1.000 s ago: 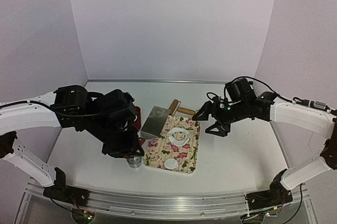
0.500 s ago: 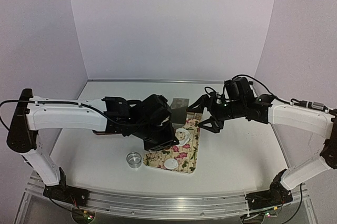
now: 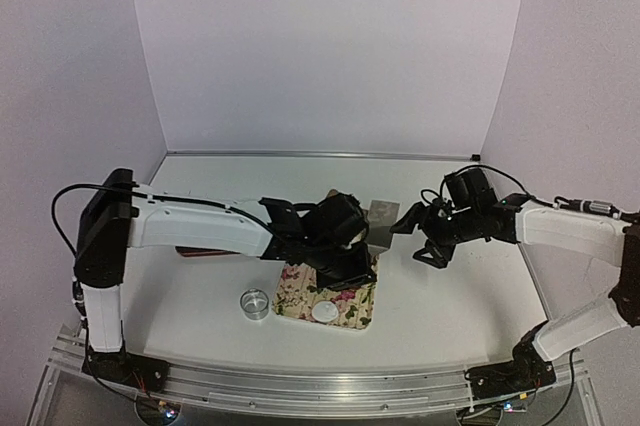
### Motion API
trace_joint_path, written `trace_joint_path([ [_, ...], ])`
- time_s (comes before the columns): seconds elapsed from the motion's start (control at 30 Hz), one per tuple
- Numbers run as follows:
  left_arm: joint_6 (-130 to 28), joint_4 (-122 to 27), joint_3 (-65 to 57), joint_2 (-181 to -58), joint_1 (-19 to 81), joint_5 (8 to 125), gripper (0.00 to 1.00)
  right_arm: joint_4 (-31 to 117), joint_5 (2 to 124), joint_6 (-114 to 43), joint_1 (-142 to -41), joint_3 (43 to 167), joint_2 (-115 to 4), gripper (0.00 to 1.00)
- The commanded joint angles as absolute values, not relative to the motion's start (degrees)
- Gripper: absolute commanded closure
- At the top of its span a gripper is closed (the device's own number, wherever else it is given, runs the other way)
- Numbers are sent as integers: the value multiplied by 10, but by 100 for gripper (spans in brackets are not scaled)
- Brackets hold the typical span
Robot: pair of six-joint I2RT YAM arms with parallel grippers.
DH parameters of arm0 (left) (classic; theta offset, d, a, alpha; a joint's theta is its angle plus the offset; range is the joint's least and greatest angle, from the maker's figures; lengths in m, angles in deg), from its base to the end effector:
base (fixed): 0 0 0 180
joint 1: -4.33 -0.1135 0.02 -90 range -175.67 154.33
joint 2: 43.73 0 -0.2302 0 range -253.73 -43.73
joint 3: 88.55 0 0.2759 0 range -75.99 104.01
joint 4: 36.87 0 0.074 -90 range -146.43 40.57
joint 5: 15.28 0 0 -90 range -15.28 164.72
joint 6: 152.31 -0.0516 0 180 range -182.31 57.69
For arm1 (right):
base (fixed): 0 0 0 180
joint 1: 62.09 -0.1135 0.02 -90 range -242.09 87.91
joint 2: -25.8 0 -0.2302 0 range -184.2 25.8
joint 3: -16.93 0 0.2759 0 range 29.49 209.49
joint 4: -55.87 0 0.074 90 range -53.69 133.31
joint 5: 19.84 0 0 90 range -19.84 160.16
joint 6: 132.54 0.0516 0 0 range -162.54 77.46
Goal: Roll out the dumpling wrappers from the dough
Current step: Place the spatula at the center of the board.
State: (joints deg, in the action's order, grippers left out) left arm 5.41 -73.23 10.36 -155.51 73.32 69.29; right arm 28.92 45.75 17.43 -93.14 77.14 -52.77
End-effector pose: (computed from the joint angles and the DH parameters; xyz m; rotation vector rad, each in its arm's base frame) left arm 0.1590 -0.4277 0.1709 0.0800 2.7882 -1.0120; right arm 0.2643 0.1840 0.1662 0.4320 2.6152 1.1744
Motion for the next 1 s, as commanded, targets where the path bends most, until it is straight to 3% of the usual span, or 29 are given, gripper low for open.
trace_joint_path([
  [0.0,-8,-733,176,-1622,731,680,100,246,502,126,-914,769,-468,18],
  [0.4,-89,-733,279,-1751,739,663,99,159,551,65,-907,777,-382,16],
  [0.73,-29,-638,197,-1733,739,625,62,103,565,22,-906,808,-338,15],
  [0.97,34,-568,157,-1720,739,601,48,91,560,-3,-906,808,-335,14],
])
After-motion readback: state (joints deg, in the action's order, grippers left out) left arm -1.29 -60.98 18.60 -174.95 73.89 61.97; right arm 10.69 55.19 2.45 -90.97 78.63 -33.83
